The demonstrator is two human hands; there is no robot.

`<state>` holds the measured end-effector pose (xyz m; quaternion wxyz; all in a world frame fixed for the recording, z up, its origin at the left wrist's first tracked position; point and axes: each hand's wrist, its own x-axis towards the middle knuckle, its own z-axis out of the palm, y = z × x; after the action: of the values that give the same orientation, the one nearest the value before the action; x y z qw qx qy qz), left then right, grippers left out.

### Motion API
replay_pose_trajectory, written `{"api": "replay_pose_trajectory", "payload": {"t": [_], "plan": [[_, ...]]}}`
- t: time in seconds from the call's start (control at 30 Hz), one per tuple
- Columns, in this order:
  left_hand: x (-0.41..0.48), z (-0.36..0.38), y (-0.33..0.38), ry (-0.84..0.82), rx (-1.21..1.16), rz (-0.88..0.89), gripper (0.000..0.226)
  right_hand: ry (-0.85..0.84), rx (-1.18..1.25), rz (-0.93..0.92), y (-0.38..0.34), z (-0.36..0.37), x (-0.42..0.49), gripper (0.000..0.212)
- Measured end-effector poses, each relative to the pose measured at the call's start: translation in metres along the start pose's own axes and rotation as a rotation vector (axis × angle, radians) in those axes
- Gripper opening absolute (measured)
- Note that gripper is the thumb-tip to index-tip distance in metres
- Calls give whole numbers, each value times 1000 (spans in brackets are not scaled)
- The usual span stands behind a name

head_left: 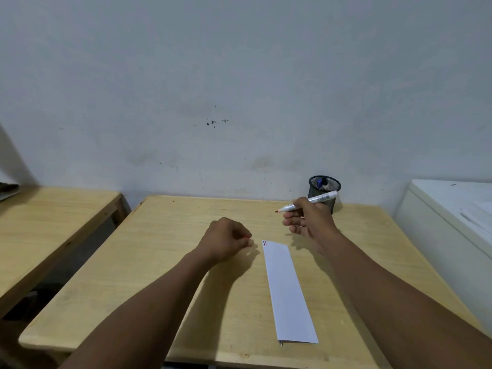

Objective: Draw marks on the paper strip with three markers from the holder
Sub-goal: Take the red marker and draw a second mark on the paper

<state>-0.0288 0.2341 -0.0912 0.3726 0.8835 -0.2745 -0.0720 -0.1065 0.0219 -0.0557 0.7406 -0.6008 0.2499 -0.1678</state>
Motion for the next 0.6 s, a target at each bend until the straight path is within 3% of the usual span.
{"api": "replay_pose_trajectory", "payload": {"t": [0.1,0.17,0.37,0.6], "plan": [[6,-10,24,79,-496,-83,13,-13,67,15,-5,1,-1,19],[10,-15,39,73,-644,-101,19,-28,106,12,-8,4,-1,17],[19,-11,57,17,-788,-116,25,-83,168,0,-17,8,-3,17],[24,1,69,37,-789,-74,18,-140,141,-7,-16,5,-4,19]]}}
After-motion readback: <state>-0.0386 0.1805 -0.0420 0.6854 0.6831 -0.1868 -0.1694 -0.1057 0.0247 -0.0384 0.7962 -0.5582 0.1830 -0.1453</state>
